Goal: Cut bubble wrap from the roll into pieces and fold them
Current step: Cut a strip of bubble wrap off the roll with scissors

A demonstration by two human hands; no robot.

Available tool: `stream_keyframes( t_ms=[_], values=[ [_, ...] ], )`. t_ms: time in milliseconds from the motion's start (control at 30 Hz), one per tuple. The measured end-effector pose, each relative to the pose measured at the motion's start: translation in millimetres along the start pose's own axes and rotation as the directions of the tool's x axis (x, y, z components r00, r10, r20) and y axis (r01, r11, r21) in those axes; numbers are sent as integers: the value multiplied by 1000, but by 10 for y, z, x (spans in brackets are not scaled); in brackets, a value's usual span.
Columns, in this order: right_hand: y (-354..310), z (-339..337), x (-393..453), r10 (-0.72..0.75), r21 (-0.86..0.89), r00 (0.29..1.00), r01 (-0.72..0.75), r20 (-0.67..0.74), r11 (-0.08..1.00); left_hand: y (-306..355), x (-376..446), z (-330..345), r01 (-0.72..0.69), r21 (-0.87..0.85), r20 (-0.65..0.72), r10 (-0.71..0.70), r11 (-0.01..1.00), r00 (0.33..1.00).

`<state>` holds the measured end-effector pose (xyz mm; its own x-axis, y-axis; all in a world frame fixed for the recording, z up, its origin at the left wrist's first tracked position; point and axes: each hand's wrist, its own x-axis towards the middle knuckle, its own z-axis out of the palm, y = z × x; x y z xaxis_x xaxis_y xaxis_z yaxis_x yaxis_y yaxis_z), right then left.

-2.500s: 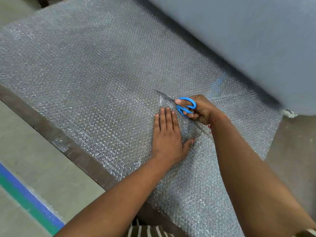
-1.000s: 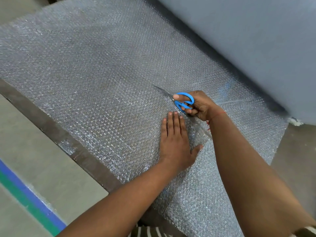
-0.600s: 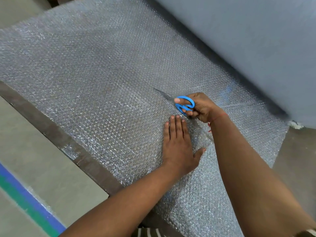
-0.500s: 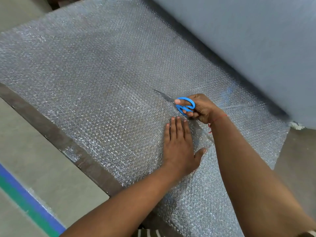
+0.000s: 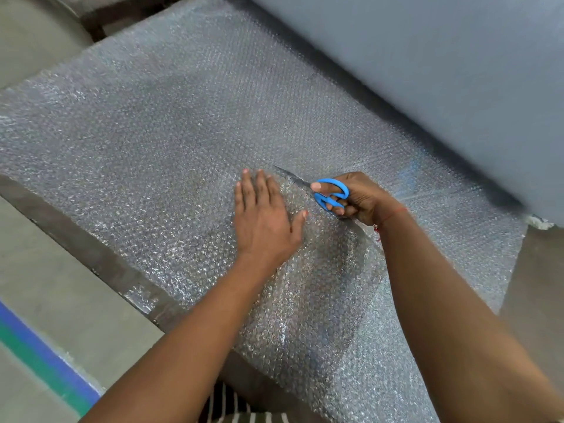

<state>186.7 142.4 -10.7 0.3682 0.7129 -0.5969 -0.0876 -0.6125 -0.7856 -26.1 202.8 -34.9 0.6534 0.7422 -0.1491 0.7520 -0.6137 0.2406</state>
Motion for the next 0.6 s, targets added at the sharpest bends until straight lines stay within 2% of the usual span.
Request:
stream_keyframes(
  t_ms=[233,600],
  values=[
    [-66,24,5,4,-26,1000,-4,-15,1000,-115,18,279,-49,33,18,49,998,999],
    [-95,-19,19,37,-2,999,-37,39,999,-115,18,274,-62,52,14,61,997,998]
  ],
)
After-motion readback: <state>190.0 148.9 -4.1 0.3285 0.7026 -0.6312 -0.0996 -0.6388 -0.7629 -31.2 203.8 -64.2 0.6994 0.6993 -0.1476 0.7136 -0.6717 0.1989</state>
